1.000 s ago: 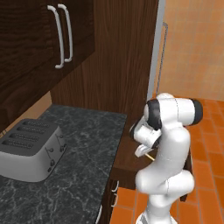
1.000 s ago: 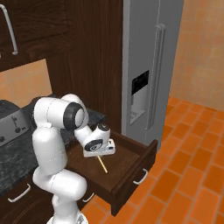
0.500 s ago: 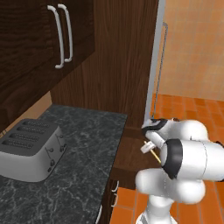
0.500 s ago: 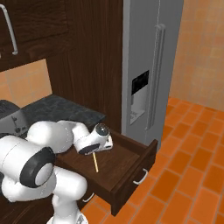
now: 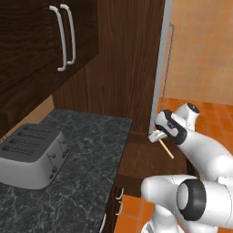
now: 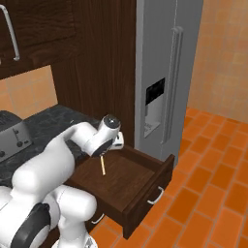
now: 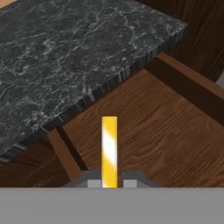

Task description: Take a straw from the drawer in front and place it inside the glass cup on the dining counter.

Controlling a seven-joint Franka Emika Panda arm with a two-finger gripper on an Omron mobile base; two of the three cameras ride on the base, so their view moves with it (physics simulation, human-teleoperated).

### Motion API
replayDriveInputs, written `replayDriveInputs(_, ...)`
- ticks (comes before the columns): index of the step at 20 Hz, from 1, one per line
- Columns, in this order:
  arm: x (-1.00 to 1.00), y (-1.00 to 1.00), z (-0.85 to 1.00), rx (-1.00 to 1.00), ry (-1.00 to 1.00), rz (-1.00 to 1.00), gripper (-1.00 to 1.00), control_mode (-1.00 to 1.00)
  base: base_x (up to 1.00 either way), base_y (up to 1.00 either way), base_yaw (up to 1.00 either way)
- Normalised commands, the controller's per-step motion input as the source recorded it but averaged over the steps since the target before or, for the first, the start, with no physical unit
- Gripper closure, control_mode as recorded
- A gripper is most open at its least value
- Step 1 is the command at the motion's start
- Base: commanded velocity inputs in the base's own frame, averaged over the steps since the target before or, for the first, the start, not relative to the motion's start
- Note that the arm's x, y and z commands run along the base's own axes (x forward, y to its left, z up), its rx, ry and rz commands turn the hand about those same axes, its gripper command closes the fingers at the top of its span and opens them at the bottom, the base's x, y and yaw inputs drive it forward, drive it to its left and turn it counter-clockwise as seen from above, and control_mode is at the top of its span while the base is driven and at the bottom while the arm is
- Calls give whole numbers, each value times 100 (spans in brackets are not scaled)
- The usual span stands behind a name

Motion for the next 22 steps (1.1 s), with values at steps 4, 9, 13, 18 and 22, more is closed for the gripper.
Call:
replayDriveInputs(4,-38,-7,100,0,10,-8,100,-100,0,0,0)
replayDriveInputs(9,-67,-27,99,-2,9,-15,100,-100,0,0,0)
replayDriveInputs(13,-73,-20,72,-7,11,-16,100,-100,0,0,0)
replayDriveInputs(18,-77,-10,32,-11,2,-11,100,-100,0,0,0)
replayDriveInputs(22,-42,-5,4,-5,0,-5,100,100,-23,-6,0)
